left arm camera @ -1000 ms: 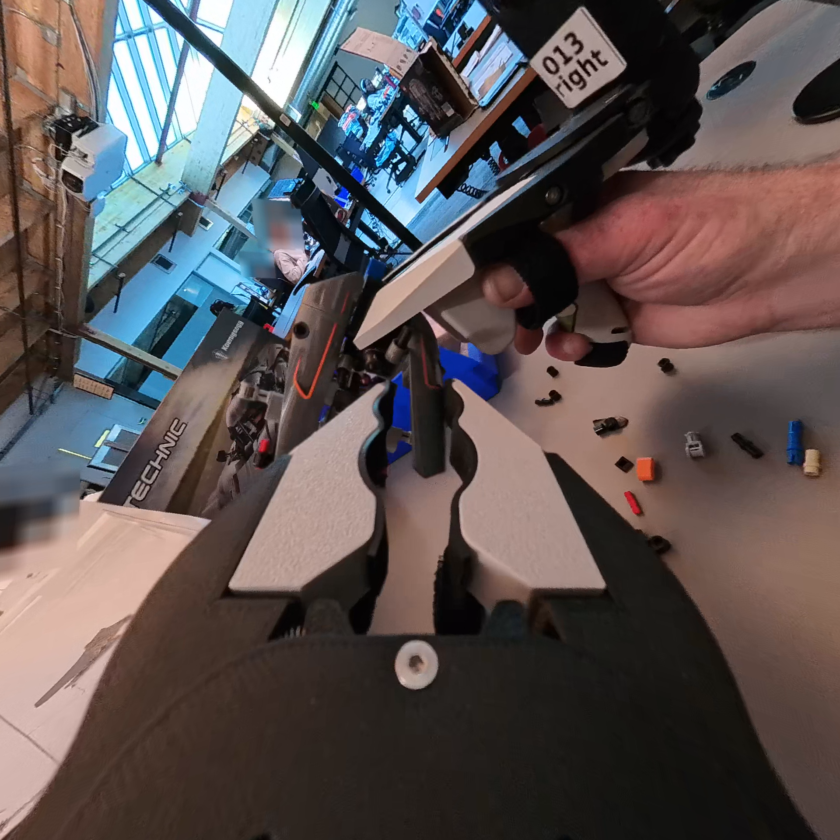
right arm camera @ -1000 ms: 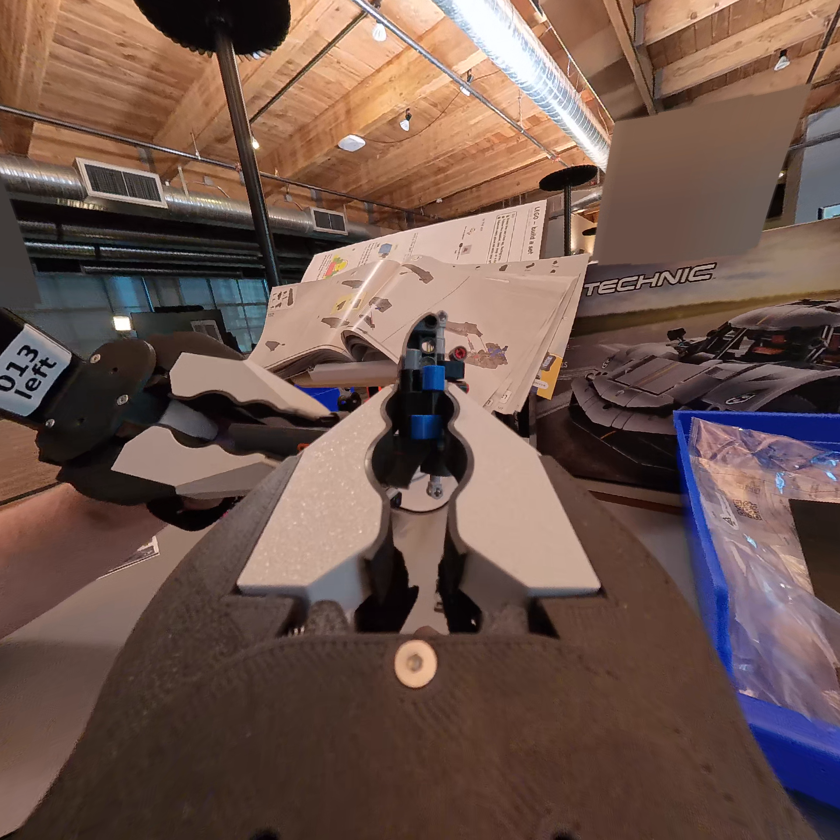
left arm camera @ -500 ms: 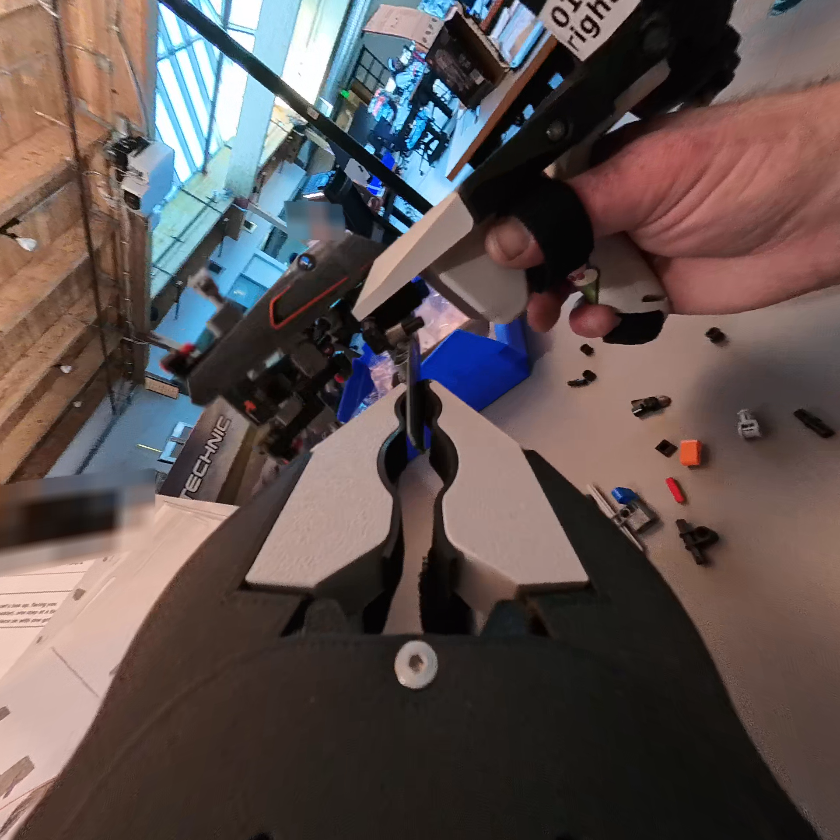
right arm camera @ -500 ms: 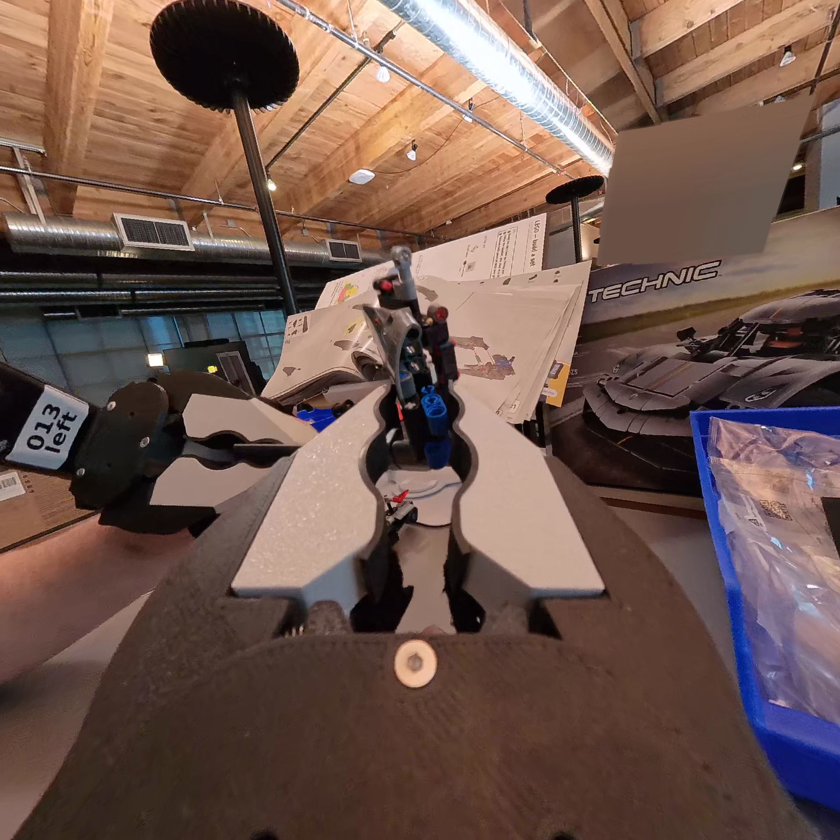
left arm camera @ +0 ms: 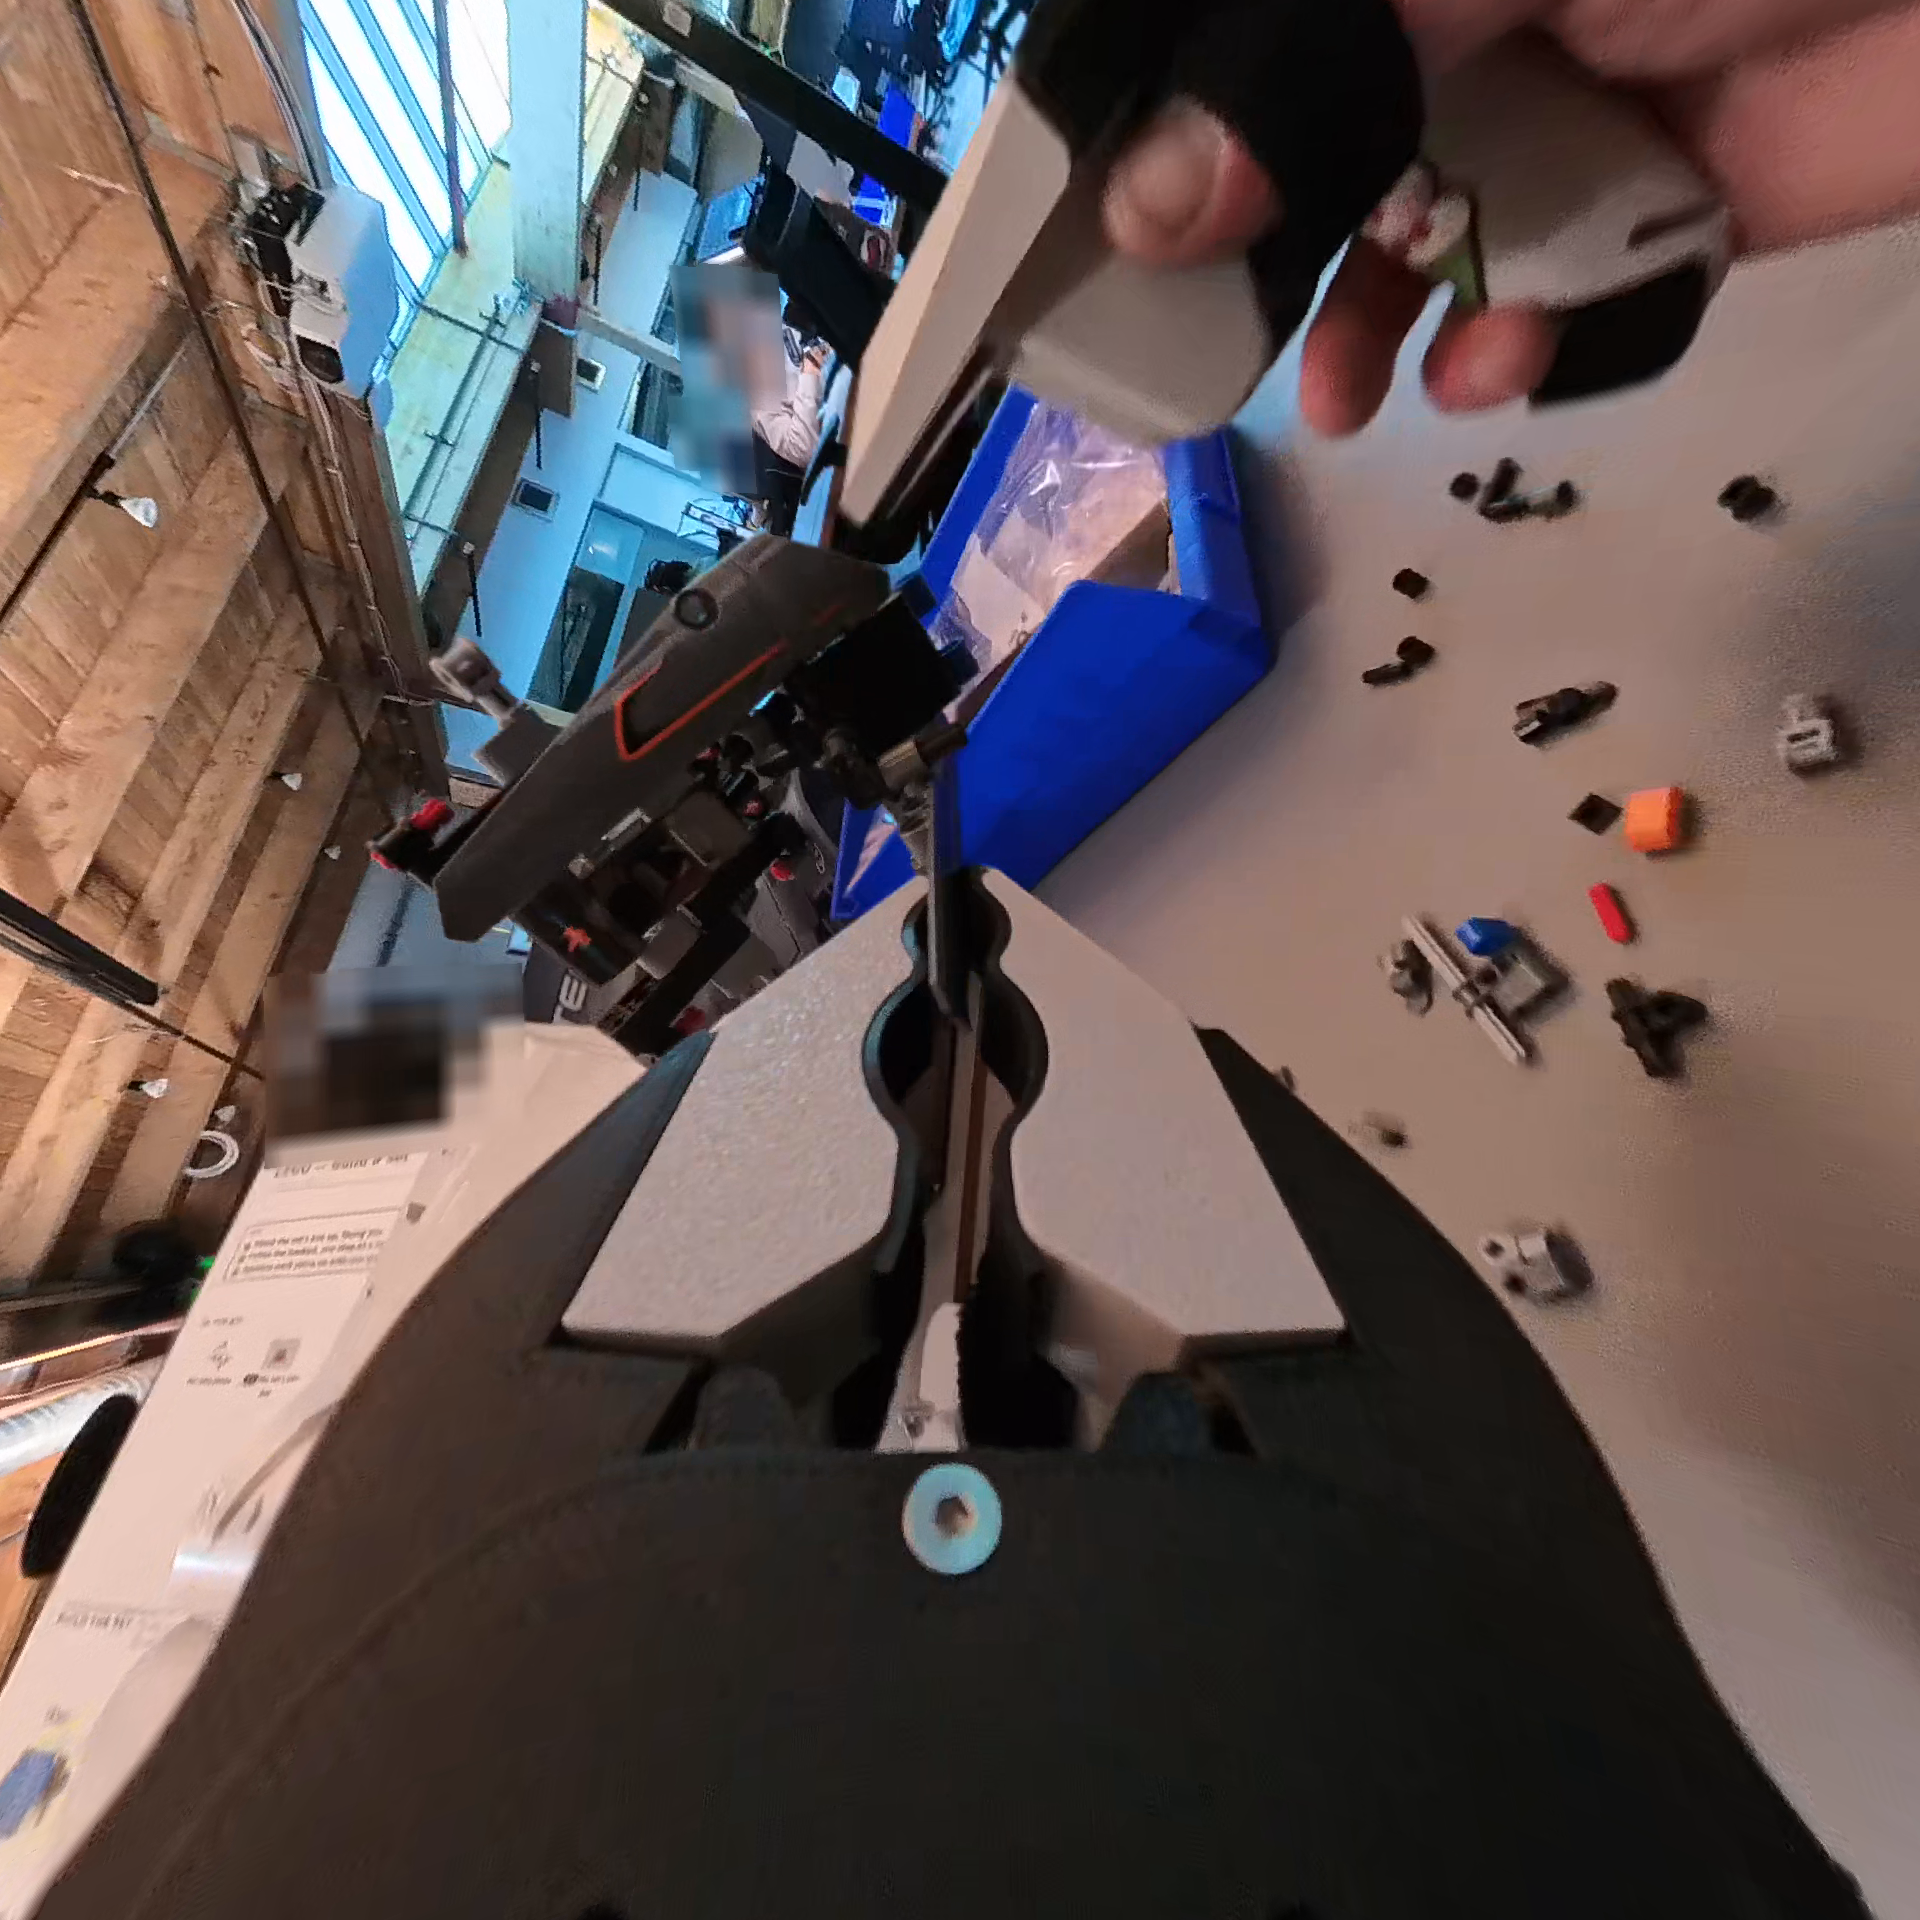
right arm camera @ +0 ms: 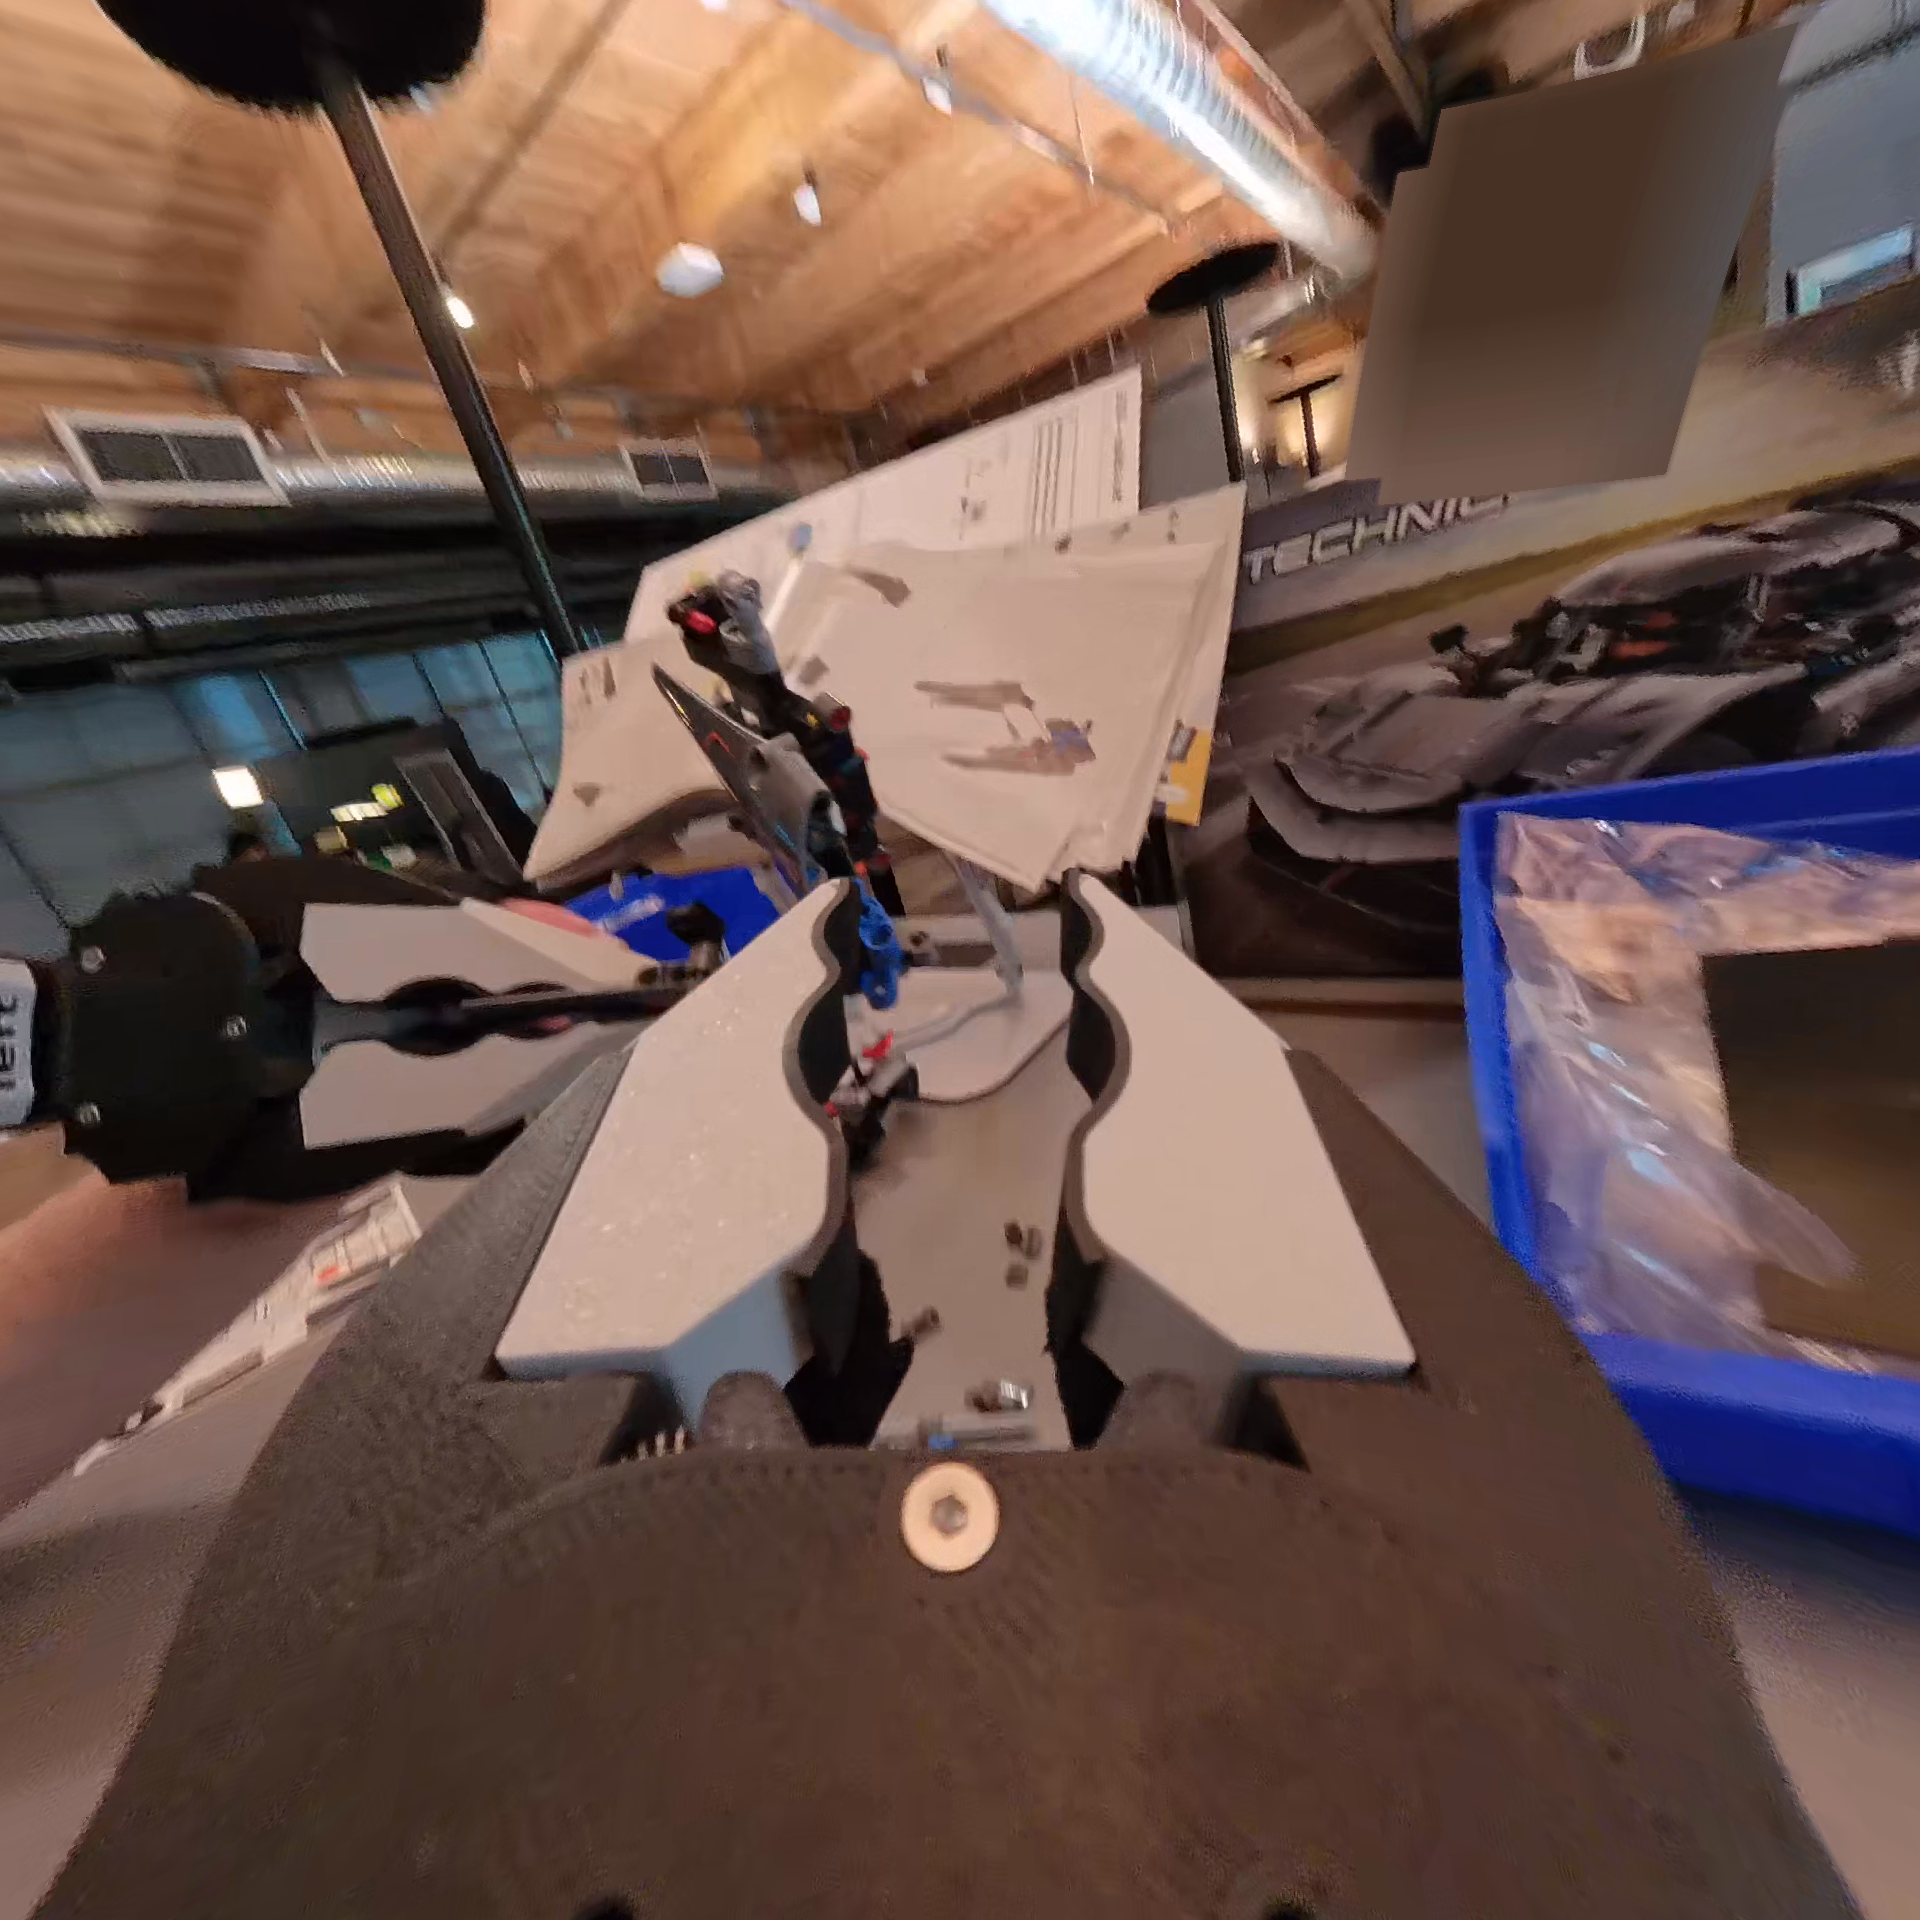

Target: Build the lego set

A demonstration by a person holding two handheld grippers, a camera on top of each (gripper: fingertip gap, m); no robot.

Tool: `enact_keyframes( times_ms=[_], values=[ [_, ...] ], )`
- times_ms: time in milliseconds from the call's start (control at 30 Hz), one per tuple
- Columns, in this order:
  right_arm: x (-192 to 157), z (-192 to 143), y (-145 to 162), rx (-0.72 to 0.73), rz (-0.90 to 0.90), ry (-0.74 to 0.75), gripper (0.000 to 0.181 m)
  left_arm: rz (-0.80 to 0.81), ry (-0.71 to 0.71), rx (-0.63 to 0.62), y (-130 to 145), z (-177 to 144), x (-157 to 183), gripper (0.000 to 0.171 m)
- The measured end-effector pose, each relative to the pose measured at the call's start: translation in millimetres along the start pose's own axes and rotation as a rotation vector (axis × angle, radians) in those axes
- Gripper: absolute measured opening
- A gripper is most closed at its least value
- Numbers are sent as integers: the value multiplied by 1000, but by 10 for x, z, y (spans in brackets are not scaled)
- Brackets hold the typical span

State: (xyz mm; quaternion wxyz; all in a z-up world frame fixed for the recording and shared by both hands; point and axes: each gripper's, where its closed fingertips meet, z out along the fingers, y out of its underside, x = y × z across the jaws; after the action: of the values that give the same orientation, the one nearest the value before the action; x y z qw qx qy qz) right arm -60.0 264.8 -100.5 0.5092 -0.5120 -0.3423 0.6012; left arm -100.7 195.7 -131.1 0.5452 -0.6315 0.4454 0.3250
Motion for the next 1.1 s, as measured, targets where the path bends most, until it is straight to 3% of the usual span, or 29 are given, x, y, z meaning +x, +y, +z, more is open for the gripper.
enact_keyframes(
  times_ms=[133, 367, 600, 800, 1100],
  values=[
    [-325, -273, 127, -198, -113, -50, 31, 2, -2, -86, 149, -315, 54, 0],
    [-1327, -829, 1128, -727, -270, -360, 24, -34, 41, -244, 491, -914, 557, 0],
    [-1680, -865, 1959, -992, -463, -503, 27, -77, 59, -362, 735, -1309, 997, 0],
    [-1709, -787, 2299, -1070, -450, -513, 27, -88, 76, -393, 747, -1420, 1198, 0],
    [-1694, -717, 2312, -1073, -420, -572, 12, -128, 51, -430, 855, -1515, 1250, 0]
  ],
)
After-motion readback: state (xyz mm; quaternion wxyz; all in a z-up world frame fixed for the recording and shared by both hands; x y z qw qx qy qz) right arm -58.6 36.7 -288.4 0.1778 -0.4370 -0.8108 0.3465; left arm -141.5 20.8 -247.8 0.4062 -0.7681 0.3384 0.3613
